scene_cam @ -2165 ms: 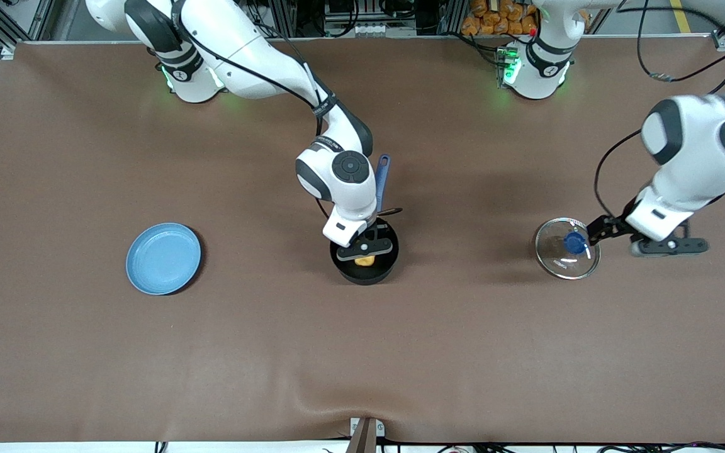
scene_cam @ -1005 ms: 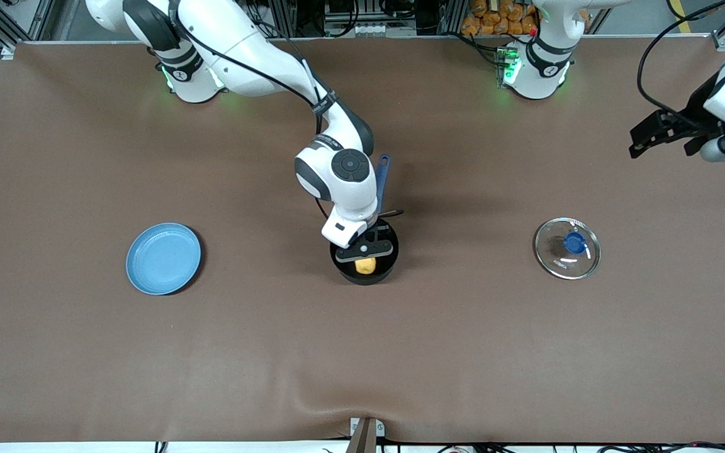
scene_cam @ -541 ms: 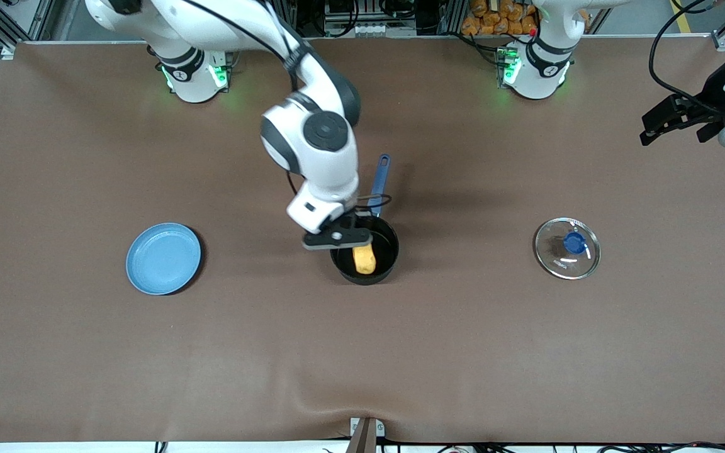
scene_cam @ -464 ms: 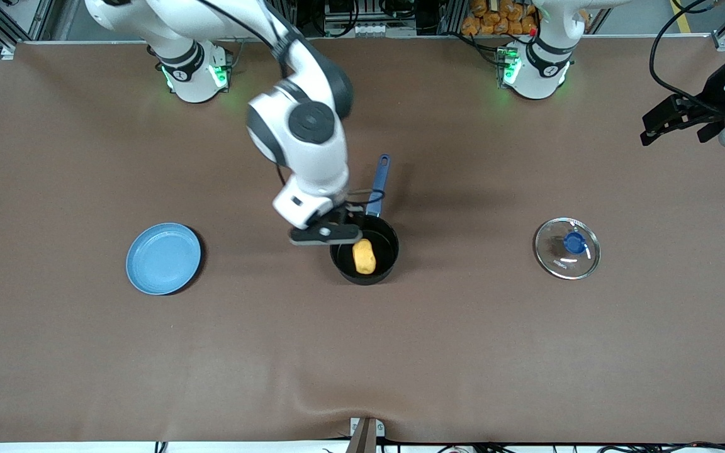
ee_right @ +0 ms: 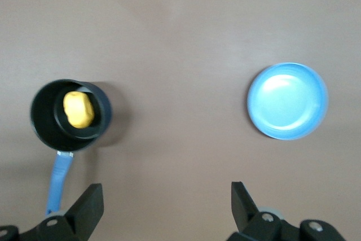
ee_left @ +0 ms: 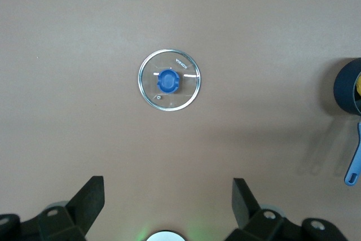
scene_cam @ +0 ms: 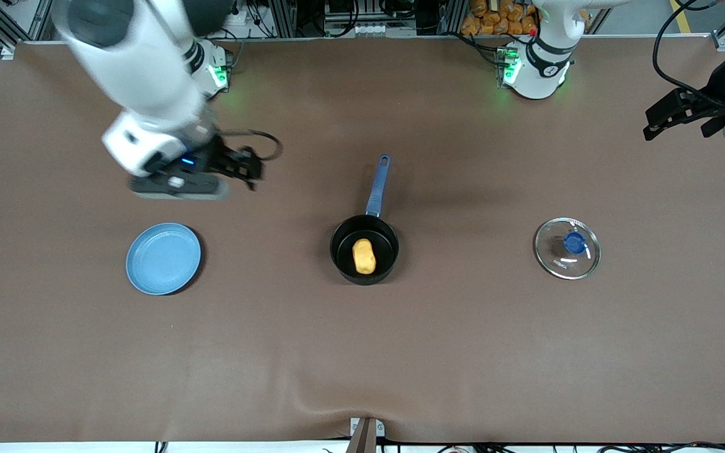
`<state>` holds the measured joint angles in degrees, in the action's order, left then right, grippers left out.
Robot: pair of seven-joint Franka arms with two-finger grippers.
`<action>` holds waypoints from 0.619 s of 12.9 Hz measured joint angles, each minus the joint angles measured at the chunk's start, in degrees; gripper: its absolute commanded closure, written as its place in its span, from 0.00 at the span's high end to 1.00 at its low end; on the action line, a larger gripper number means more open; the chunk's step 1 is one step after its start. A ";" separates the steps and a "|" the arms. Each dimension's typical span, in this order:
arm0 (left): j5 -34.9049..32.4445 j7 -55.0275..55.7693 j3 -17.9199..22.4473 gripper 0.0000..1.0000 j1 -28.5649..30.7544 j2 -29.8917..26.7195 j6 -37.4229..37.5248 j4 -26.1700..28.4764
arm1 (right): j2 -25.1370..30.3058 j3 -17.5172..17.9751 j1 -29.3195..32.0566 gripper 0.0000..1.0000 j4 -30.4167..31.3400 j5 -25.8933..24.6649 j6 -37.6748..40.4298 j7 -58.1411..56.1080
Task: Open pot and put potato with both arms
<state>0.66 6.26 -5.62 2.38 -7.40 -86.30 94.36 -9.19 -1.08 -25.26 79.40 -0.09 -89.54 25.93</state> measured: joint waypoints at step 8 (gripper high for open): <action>0.00 0.00 0.09 1.00 0.09 0.28 1.78 -2.11 | 12.21 -0.25 21.50 1.00 6.72 0.24 4.66 -27.24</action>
<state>0.66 6.26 -5.53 2.48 -7.12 -84.52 92.25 3.02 -1.34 -3.76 86.12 0.14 -84.88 -1.31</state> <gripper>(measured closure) 0.000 0.000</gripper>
